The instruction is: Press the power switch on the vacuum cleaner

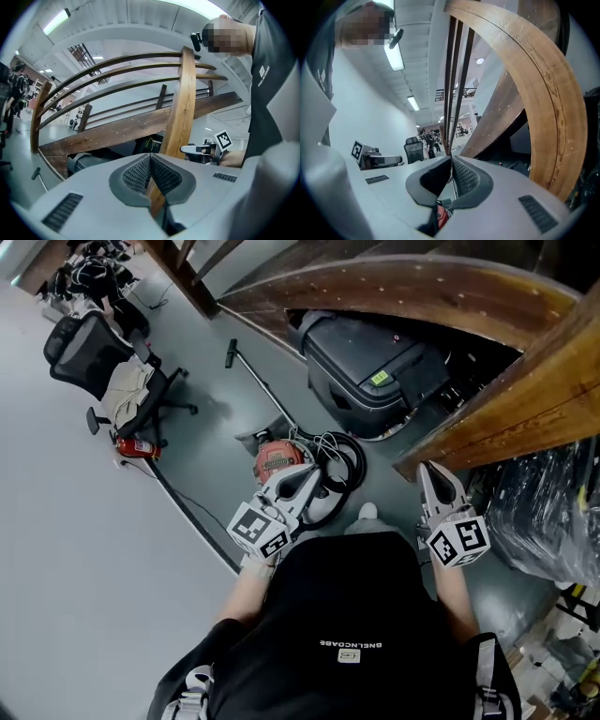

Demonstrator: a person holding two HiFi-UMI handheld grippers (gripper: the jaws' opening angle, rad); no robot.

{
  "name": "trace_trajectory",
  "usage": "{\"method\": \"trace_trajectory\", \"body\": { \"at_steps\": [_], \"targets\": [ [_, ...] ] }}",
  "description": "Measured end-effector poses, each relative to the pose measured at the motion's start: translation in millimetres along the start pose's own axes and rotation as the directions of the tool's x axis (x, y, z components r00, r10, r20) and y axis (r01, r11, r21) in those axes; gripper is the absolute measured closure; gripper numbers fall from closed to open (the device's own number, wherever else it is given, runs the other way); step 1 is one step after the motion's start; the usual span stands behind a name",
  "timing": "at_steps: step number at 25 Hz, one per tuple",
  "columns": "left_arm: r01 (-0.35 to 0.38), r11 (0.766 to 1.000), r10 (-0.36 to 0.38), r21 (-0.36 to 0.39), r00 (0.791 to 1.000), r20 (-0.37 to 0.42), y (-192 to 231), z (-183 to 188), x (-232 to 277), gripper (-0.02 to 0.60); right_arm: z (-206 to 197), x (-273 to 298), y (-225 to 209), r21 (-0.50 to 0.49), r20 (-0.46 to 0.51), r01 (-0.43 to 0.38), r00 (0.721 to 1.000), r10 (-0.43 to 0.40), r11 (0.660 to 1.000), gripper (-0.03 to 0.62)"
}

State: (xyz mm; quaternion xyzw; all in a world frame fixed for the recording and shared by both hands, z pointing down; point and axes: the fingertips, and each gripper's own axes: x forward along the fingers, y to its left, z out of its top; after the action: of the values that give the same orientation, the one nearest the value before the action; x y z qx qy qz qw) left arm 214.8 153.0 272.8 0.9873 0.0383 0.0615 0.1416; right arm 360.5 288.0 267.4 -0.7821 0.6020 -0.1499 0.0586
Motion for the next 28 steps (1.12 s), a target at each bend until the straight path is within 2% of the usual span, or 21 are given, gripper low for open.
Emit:
{"method": "trace_trajectory", "body": {
  "at_steps": [6,12,21,28],
  "targets": [
    [-0.122,0.992,0.123,-0.007,0.992,0.022,7,7,29,0.566,12,34,-31,-0.010,-0.045,-0.126,0.991,0.125,0.992,0.566],
    [-0.212,0.977,0.212,-0.025,0.977,0.026,14,9,26,0.565,12,67,-28,-0.022,-0.112,-0.238,0.966,0.234,0.971,0.566],
    [-0.313,0.950,0.313,-0.019,0.949,0.028,49,11,-39,0.566,-5,124,32,-0.024,-0.189,-0.352,0.921,0.341,0.936,0.566],
    [-0.411,0.909,0.415,-0.069,0.908,0.060,79,6,-107,0.565,-38,168,99,-0.063,-0.313,-0.460,0.852,0.420,0.886,0.566]
  ]
}}
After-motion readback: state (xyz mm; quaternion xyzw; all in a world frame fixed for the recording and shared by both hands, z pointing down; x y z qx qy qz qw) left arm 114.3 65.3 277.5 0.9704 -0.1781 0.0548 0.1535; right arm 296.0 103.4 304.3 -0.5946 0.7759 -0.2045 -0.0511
